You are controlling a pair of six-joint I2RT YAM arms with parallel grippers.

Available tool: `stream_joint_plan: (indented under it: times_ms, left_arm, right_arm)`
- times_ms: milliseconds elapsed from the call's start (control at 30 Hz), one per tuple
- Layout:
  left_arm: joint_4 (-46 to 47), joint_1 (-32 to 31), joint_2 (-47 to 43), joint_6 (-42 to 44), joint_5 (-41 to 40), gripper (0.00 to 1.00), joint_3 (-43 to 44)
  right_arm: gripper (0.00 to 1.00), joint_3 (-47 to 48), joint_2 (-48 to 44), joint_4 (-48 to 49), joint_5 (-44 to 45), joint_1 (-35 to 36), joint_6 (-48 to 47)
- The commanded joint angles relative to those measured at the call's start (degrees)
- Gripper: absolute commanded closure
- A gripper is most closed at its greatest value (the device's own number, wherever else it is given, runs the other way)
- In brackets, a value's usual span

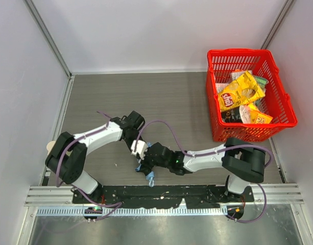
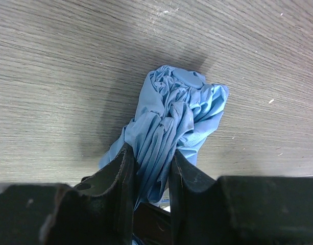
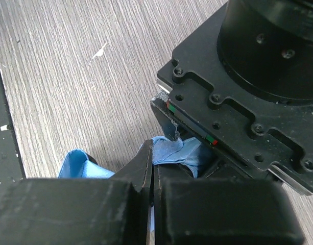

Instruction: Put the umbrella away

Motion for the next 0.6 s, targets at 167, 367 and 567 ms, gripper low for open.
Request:
stream_joint_plan:
  times_ms: [167,367,567]
  left_arm:
    - [-3.5,-2.6,4.5,-2.9,-4.7,1.0,-6.5]
    - [-3.2,-2.6,4.3,-3.3,-4.4,1.0,-6.1]
    - [-2.5,-2.5,2.5,-4.0,-4.2,1.0,-7.1]
  right_arm:
    - [0.94,-3.0,-0.3,-5.1,-2.1,3.0,1.4]
    - [0.89,-6.6,-0.7,-0.1,-3.5,3.0,7.2]
    - [0.99,-19.3,-6.5,21.4,6.5,3.4,13.5]
